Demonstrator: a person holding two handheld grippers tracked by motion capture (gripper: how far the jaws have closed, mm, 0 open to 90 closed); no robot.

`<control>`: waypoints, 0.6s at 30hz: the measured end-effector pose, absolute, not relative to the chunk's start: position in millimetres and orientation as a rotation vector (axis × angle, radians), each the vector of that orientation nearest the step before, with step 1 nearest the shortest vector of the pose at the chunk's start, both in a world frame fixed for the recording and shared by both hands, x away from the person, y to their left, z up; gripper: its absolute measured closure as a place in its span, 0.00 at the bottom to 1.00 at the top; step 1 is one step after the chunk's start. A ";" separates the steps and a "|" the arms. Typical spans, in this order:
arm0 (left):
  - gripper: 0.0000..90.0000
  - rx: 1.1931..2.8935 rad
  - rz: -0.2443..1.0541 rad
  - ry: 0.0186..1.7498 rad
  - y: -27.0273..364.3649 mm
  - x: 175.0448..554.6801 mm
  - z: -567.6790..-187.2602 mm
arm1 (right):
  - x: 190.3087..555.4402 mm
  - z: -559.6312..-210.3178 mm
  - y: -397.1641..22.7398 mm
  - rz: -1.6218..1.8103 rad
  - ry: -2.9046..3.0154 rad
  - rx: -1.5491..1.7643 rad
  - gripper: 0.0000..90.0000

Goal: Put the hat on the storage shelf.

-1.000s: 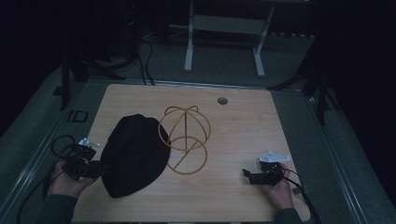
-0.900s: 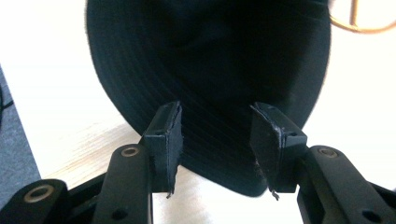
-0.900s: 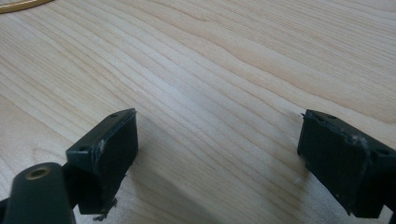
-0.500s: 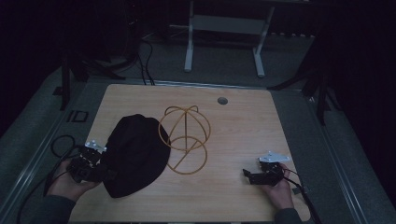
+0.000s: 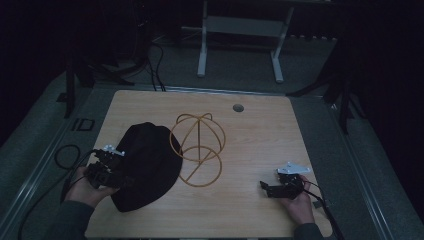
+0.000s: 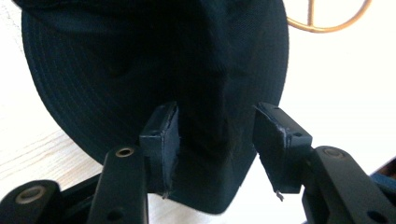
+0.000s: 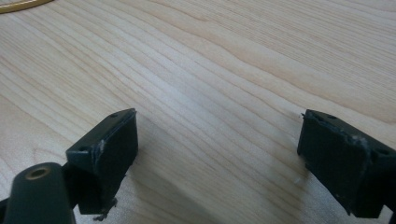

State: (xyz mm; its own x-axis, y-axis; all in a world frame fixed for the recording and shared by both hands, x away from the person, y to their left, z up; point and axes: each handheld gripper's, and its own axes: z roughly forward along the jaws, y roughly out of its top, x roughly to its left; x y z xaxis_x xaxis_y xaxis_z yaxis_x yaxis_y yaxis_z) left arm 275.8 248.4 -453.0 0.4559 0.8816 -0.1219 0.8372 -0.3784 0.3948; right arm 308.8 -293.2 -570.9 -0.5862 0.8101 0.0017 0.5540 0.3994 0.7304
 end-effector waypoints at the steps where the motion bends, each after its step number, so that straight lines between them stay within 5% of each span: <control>1: 0.56 2.308 0.150 1.458 247.6 278.3 -454.1 | 308.8 -570.9 -293.2 1.003 2.307 1.180 0.13; 15: 0.51 2.206 0.111 1.593 239.2 301.7 -462.3 | 308.8 -570.9 -293.2 1.003 2.308 1.179 0.13; 18: 0.56 2.215 0.135 1.589 237.5 304.3 -463.9 | 308.8 -570.9 -293.2 1.003 2.308 1.179 0.13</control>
